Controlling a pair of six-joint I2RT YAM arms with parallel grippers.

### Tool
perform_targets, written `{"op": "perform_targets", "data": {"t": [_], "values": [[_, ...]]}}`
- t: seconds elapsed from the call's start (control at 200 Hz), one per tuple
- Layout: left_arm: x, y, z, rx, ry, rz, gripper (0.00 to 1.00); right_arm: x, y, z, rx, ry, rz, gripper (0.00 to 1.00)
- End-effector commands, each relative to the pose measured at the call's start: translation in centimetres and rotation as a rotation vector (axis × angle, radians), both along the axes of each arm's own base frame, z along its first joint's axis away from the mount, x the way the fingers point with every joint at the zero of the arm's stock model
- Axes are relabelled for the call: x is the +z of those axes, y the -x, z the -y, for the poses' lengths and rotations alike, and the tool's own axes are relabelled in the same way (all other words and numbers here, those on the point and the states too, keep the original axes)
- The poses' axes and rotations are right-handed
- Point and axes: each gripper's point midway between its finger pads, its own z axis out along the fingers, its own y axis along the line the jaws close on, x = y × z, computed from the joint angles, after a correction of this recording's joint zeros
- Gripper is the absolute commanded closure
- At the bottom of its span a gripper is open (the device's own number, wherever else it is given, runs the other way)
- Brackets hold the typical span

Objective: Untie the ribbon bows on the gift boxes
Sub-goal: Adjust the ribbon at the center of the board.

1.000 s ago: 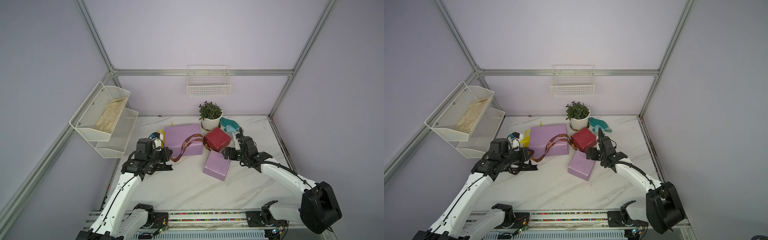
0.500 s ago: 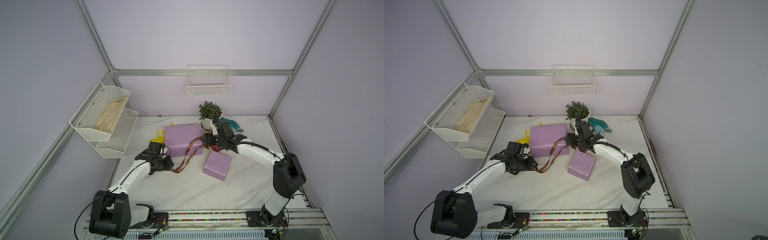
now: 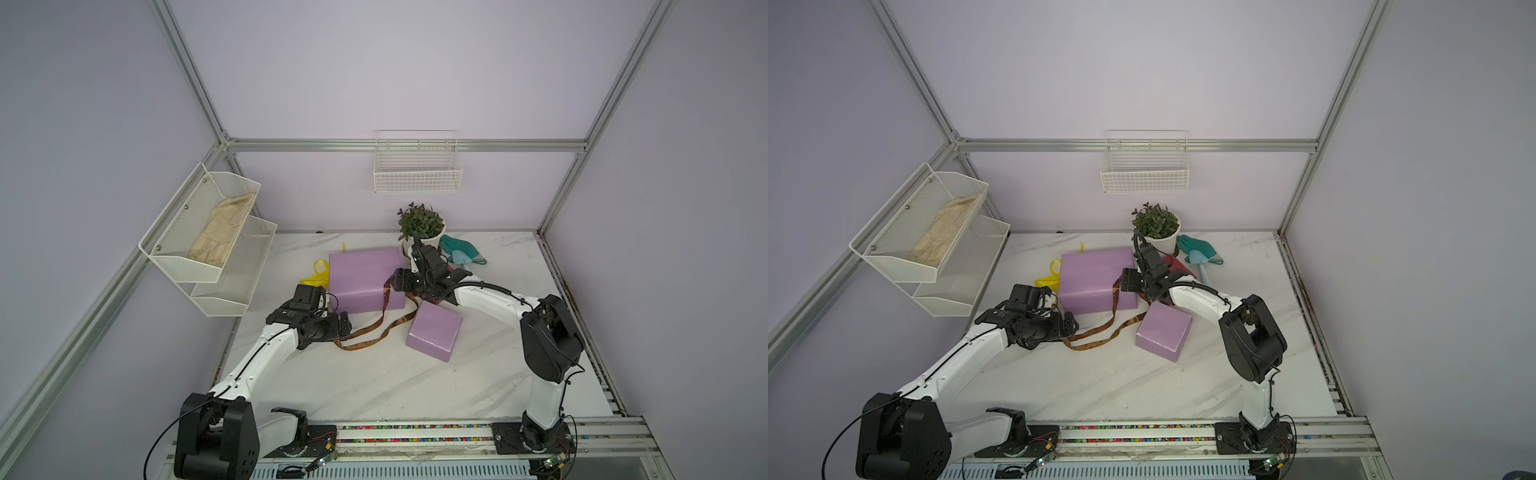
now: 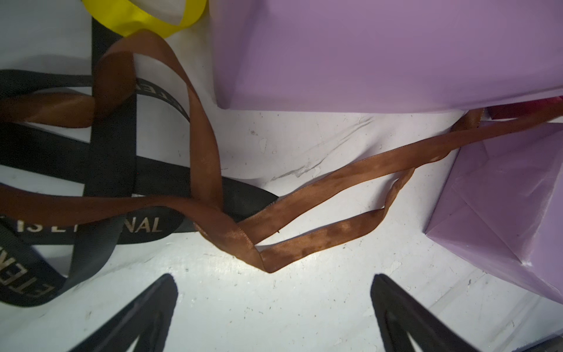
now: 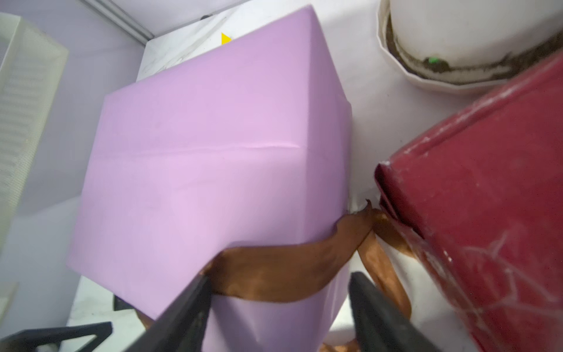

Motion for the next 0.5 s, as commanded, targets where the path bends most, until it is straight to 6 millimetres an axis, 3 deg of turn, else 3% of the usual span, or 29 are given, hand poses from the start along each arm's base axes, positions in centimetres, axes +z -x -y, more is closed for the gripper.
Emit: {"op": "perform_targets", "data": {"t": [0.0, 0.08, 0.18, 0.255, 0.355, 0.495], "values": [[3.7, -1.8, 0.0, -0.016, -0.012, 0.108, 0.0, -0.1, 1.1, 0.6, -0.003, 0.009, -0.015, 0.43], [5.2, -2.4, 0.1, -0.014, -0.007, 0.149, 0.0, 0.0, 2.3, 1.5, -0.002, 0.02, -0.02, 0.55], [6.7, -3.3, 0.2, -0.014, -0.002, 0.186, 0.0, -0.2, 3.9, 2.9, -0.007, 0.036, -0.035, 0.58], [7.2, -3.7, 0.3, -0.016, -0.001, 0.197, 0.0, -0.3, 5.1, 4.0, -0.02, 0.044, -0.043, 0.7], [7.2, -4.2, 0.4, -0.018, 0.005, 0.197, 0.0, 0.2, 6.6, 4.7, -0.019, 0.019, -0.046, 1.0], [6.1, -4.6, 1.4, -0.025, 0.062, 0.178, 0.0, 0.7, 7.6, 5.0, -0.008, 0.011, -0.047, 1.0]]}}
